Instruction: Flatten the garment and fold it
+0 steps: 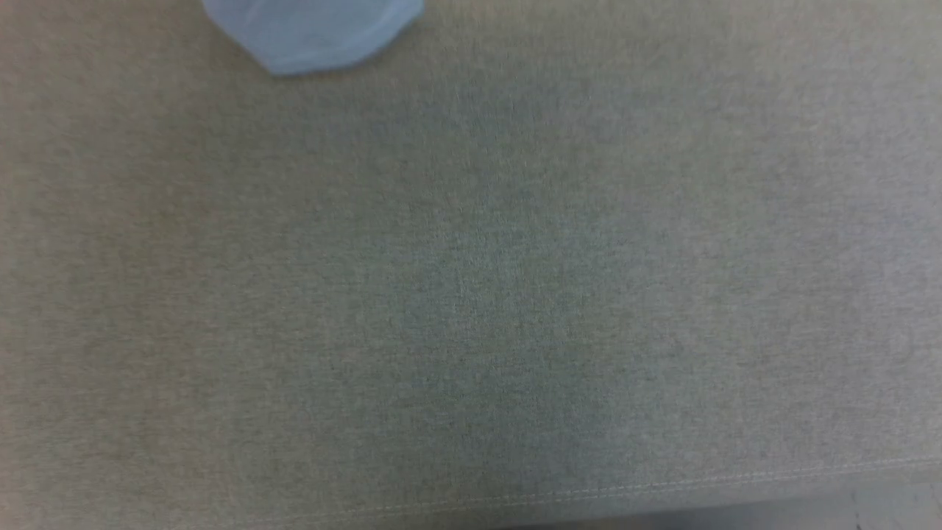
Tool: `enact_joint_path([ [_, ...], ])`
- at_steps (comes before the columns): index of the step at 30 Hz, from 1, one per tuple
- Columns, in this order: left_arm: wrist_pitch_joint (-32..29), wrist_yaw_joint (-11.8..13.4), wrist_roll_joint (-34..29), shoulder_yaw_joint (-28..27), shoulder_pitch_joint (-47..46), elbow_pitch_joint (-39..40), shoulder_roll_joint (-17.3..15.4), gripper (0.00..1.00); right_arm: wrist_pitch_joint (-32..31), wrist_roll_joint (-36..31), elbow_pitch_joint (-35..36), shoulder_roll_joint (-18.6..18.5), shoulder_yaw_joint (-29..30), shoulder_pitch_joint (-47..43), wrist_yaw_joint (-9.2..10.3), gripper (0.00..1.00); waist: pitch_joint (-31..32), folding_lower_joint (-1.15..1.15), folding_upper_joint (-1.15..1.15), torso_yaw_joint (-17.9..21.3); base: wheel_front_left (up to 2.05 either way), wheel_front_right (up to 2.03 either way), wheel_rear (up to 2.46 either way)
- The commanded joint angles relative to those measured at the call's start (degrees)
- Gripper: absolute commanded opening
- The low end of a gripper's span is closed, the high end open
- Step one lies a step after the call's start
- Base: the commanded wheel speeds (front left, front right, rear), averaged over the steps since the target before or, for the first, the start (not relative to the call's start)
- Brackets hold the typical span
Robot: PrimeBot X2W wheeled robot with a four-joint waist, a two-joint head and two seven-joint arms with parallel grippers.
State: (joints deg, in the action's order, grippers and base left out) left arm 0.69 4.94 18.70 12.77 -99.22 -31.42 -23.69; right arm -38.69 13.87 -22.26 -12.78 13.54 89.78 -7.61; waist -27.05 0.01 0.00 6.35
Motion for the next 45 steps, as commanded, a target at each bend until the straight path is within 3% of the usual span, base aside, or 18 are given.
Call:
enact_joint_path([
  [1, 1.43, 0.78, -0.18, -0.6, -1.13, -1.35, -0.18, 0.0, 1.1, -0.6, -1.16, -0.56, 0.35, 0.72, 0.12, 0.0, -6.13, -0.01, 0.0, 0.48, 0.0, 0.0, 0.0],
  [10, 8.27, -1.71, 3.01, -1.23, 0.37, -8.36, 2.81, 0.0, 3.75, 2.72, -4.51, -1.53, -2.17, -1.27, 0.12, 0.0, -7.98, -0.01, 0.0, -2.66, 0.0, 0.0, 0.0],
  [18, 13.5, -5.43, 5.38, -1.1, 12.79, -11.86, 5.28, 0.0, 7.38, 12.53, -2.94, -5.61, -8.09, -17.84, 0.12, 0.0, -0.45, -0.01, 0.0, -6.41, 0.0, 0.0, 0.0],
  [23, 14.23, -6.29, 5.89, -1.53, 27.13, -9.87, 5.94, 0.0, 10.03, 18.48, -0.24, -7.89, -11.2, -34.22, 0.12, 0.0, 7.51, -0.01, 0.0, -8.35, 0.0, 0.0, 0.0],
  [33, 13.93, -4.91, 10.02, -4.45, 63.89, -0.39, 8.22, 0.0, 15.04, 24.18, 6.96, -7.02, -12.76, -65.67, 0.12, 0.0, 18.52, -0.01, 0.0, -9.17, 0.0, 0.0, 0.0],
  [40, 8.76, -2.55, 13.3, -3.66, 85.94, 5.64, 10.29, 0.0, 18.02, 24.17, 9.19, -4.71, -9.81, -79.71, 0.12, 0.0, 21.76, -0.01, 0.0, -8.46, 0.0, 0.0, 0.0],
  [45, 1.3, -1.11, 15.28, -2.03, 97.31, 8.44, 10.47, 0.0, 16.65, 22.37, 10.94, -5.04, -9.58, -87.37, 0.12, 0.0, 23.28, -0.01, 0.0, -7.99, 0.0, 0.0, 0.0],
])
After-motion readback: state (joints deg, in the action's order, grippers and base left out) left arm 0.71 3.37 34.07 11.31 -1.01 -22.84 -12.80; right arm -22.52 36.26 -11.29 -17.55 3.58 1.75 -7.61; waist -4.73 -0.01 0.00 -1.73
